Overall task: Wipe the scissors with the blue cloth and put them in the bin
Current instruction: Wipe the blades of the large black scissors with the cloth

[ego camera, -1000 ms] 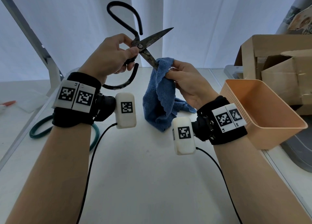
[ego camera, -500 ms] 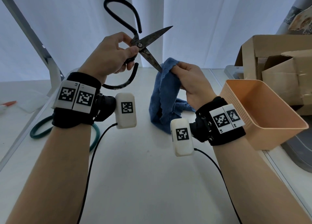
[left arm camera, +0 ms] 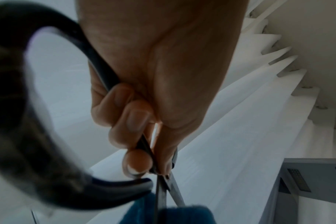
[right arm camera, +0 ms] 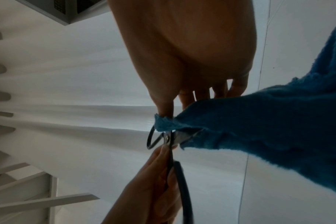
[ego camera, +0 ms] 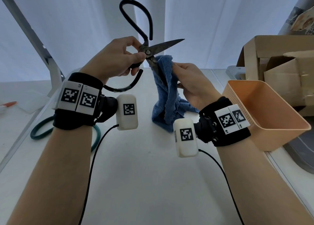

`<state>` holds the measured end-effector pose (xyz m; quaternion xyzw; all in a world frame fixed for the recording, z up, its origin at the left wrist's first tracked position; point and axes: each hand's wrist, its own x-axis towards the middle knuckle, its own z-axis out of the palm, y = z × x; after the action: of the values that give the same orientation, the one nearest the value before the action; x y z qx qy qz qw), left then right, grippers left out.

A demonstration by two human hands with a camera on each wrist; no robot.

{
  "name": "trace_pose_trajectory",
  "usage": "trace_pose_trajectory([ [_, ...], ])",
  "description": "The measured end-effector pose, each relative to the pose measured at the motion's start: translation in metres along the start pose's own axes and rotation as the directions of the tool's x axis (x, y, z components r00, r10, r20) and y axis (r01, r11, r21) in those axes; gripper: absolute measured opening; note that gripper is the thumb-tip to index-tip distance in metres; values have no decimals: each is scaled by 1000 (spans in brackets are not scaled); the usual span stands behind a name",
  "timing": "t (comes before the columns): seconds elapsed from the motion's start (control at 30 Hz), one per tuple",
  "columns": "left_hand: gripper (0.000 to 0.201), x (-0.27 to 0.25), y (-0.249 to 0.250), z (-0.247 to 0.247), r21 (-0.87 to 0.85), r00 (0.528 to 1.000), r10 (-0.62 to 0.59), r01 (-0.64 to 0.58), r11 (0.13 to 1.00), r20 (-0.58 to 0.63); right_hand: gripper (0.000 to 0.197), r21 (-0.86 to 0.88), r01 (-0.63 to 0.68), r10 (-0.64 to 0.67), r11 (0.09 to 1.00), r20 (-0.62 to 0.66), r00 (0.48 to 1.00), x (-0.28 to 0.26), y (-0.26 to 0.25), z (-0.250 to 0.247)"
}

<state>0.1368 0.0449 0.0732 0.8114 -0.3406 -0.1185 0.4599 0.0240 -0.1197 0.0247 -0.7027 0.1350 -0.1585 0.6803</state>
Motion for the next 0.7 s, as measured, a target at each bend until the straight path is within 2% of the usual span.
trace_pose_trajectory([
  [0.17,18,0,5,11,42,998,25,-28,999,66,32,-27,-24,25,999,11,1000,0,3,8],
  [0.33,15,0,10,20,55,993,46,-52,997,107,21,-5,-10,10,1000,-14,1000,-1,2,6],
  [0.47,15,-1,11,20,42,995,28,-32,999,94,12,10,-4,4,1000,-32,999,-1,0,7],
  [0.6,14,-2,14,18,25,998,-3,2,1000,59,18,59,-17,18,998,-13,1000,0,-2,10],
  [0.7,14,-2,15,16,2,999,-26,26,1000,24,9,71,-26,25,997,20,999,-3,-6,11],
])
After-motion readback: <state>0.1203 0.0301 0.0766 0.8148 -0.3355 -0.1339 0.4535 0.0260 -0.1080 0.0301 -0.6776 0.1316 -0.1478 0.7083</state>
